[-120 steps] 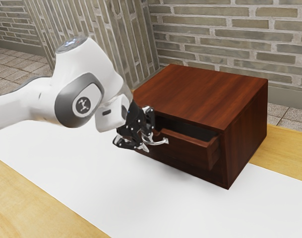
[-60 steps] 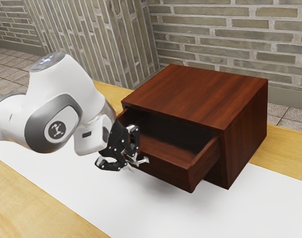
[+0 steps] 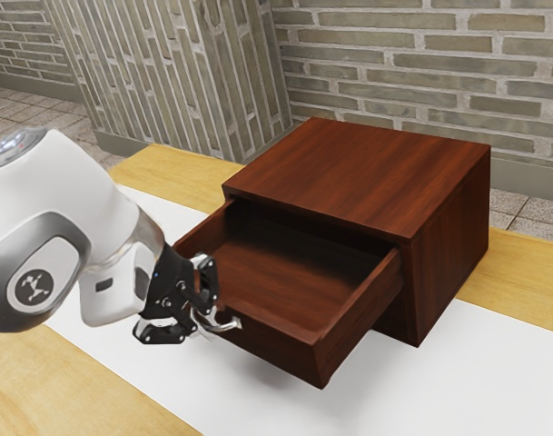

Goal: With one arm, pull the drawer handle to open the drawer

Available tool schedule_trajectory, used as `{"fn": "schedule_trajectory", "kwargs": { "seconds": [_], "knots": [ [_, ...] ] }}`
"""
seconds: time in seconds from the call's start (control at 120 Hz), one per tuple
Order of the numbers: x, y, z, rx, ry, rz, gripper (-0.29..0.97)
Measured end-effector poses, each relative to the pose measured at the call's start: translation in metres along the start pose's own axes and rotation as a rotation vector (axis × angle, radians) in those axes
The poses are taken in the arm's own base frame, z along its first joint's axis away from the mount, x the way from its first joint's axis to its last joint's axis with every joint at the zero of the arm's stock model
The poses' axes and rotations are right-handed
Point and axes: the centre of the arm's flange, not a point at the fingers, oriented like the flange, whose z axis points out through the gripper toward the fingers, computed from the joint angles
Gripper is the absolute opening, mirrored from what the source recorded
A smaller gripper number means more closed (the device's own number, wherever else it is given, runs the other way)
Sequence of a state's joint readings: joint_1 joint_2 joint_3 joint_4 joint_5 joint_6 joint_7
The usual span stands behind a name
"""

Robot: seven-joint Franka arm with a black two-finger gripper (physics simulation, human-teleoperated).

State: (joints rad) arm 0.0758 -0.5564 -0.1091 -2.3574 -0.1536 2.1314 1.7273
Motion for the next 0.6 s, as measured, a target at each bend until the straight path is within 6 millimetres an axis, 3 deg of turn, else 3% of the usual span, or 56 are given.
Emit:
{"fn": "schedule_trajectory", "kwargs": {
  "seconds": [0.275, 0.333, 0.5, 0.558, 0.6],
  "knots": [
    [-0.001, 0.017, -0.009, 0.025, -0.008, -0.015, -0.15],
    [0.003, 0.015, -0.013, 0.035, -0.005, -0.007, -0.25],
    [0.017, 0.010, -0.024, 0.047, -0.002, 0.028, 0.11],
    [0.017, 0.002, -0.049, 0.056, -0.012, 0.024, 0.19],
    [0.021, -0.029, -0.124, 0.110, -0.065, 0.028, 0.27]
  ]
}}
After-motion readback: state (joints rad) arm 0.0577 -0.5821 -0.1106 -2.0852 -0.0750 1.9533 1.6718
